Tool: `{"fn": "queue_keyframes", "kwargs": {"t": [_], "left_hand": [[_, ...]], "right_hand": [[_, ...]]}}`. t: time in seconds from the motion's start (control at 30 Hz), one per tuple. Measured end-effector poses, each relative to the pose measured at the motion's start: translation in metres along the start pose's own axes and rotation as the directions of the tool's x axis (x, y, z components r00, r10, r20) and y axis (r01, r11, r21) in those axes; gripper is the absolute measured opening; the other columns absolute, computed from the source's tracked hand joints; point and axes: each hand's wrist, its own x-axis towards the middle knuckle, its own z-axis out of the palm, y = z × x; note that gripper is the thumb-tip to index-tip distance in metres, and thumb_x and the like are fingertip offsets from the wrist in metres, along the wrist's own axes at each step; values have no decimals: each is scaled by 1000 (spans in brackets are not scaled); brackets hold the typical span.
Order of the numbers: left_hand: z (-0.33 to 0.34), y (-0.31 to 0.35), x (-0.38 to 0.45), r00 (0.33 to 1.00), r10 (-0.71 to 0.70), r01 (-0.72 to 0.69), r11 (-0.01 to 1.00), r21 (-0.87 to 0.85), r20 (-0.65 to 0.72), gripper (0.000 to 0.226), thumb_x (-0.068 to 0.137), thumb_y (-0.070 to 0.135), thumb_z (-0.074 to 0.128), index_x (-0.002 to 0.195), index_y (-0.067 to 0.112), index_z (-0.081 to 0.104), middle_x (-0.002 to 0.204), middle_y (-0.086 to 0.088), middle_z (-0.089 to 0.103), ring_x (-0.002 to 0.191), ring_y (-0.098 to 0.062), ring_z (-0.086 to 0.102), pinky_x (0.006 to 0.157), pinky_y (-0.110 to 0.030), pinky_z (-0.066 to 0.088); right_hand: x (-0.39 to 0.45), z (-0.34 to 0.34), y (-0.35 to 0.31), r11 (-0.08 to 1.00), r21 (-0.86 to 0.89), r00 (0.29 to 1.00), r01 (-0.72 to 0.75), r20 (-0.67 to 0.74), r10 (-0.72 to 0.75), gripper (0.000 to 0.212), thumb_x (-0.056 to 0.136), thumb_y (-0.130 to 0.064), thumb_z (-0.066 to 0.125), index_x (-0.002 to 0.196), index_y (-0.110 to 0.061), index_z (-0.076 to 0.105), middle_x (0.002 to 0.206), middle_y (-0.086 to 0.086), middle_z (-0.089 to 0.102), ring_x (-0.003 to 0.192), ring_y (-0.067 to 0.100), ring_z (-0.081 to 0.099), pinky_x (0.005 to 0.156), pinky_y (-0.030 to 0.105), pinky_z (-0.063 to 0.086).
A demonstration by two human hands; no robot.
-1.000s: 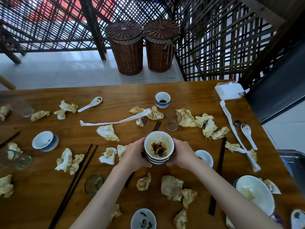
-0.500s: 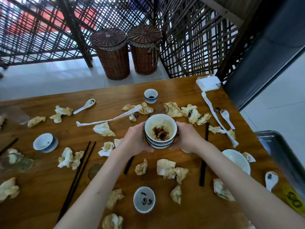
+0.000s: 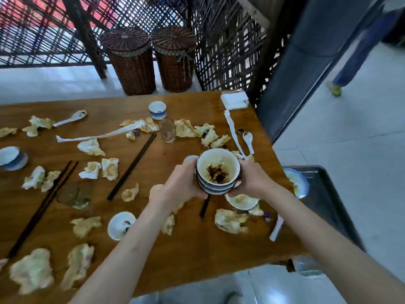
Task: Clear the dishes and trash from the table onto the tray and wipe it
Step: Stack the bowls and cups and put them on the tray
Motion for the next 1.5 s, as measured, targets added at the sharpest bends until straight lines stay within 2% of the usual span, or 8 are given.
{"fn": "queue_keyframes", "kwargs": {"t": [0.17,0.4,0.53,0.63,0.83,1.07,1.27,1.5], "left_hand": [[69,32,2,998,-36,36,999,-13,-49,93,53,22,91,133,18,44,125,4,58,120,-13,48,84,-15,33],[117,46,14,994,-87,87,996,-3,-59,94,56,29,89,136,21,42,125,4,60,118,-18,53,93,-32,46],[124,43,20,993,-105,112,987,115,-61,92,60,29,86,138,22,38,132,6,55,127,-19,44,113,-48,19],[123,39,20,990,-124,133,981,142,-74,91,59,30,86,137,23,40,131,7,56,127,-19,44,113,-47,16],[125,37,18,981,-171,177,983,58,-93,87,55,20,89,132,20,48,118,3,65,115,-19,56,91,-40,48],[128,32,18,981,-185,186,983,9,-60,91,57,17,88,137,22,44,123,6,62,120,-16,52,97,-37,45],[135,27,20,988,-156,156,988,-23,-12,107,50,16,90,141,26,35,129,10,55,124,-11,46,93,-20,36],[136,23,25,989,-145,145,989,-29,-16,110,45,18,92,139,27,36,128,8,56,123,-15,48,101,-36,42]], "right_hand": [[-20,-17,64,1000,-6,999,23,35,-23,73,51,-19,90,116,-19,58,117,-2,63,110,17,55,81,21,40],[-17,-8,121,998,31,997,54,47,-56,62,47,-18,90,102,-24,64,105,-6,63,91,8,53,73,21,39],[-8,3,134,997,52,997,52,47,-55,63,48,-18,89,104,-26,61,105,-5,58,94,10,52,75,22,39],[-3,9,137,994,76,995,79,51,-83,63,51,-16,87,108,-23,62,109,-2,59,98,13,53,77,23,39],[-4,14,140,989,138,996,47,74,-58,64,55,-12,87,113,-17,59,112,-2,63,105,14,56,79,20,42],[-6,14,142,990,144,994,8,109,-24,69,59,-12,85,121,-14,54,115,0,63,110,17,56,89,30,49],[-2,20,146,995,95,983,-2,184,-16,99,50,-22,88,135,-26,36,116,-10,54,113,18,45,85,30,42],[-1,27,149,996,93,990,17,139,-30,105,44,-23,89,135,-27,36,121,-11,55,111,11,46,82,20,33]]}}
